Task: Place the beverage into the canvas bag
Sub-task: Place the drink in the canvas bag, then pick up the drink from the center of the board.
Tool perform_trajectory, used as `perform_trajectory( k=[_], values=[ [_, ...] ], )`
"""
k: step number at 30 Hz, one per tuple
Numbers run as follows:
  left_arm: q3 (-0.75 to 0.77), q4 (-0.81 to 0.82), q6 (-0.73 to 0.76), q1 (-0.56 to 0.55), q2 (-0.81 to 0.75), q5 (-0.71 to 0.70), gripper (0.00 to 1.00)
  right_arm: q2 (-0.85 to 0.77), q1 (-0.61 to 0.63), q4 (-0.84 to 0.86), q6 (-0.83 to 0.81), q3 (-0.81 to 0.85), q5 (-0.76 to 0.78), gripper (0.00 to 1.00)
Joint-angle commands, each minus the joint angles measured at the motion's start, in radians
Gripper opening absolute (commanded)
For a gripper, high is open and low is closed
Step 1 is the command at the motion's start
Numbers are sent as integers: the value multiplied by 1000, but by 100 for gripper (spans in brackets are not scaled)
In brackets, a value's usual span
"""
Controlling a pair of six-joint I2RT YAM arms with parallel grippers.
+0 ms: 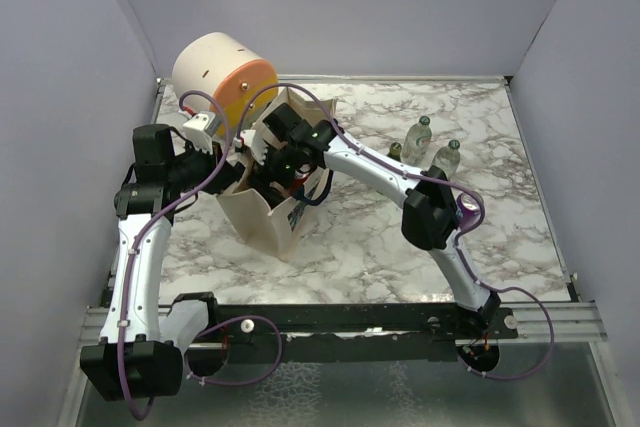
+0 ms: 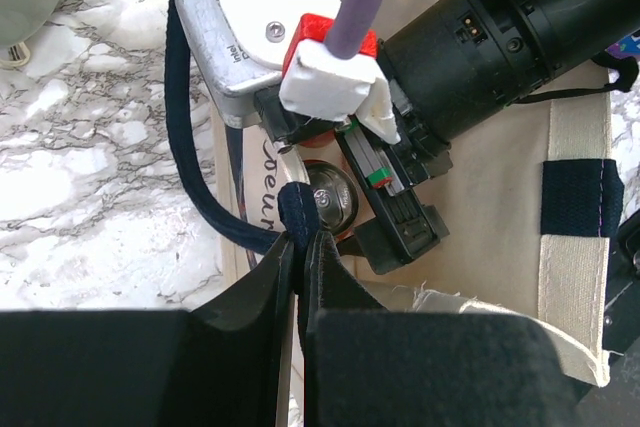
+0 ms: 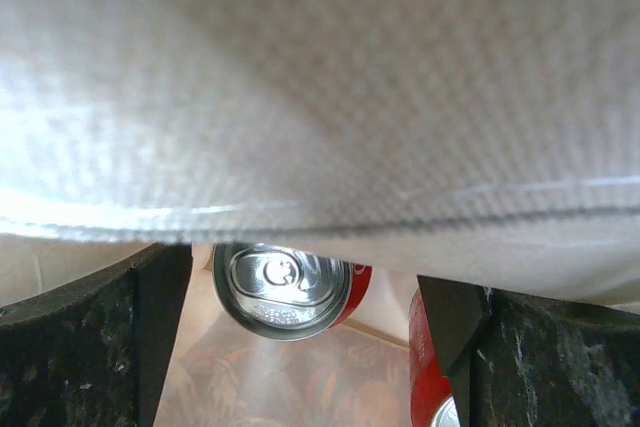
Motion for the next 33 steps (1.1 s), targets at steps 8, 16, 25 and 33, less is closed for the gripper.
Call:
perform_trajectory(
  k=[8,16,25,33],
  values=[
    [-14,14,-6,4,-9,45,0,-119,-6,101,1,-28,-26,92],
    [-12,22,-11,4,-3,19,0,-156,-19,123,7,-20,-13,92],
    [-2,27,17,4,6,37,0,-205,-49,144,13,-11,12,92],
    [46,-8,69,4,56,48,0,-245,-80,155,19,37,31,92]
  ],
)
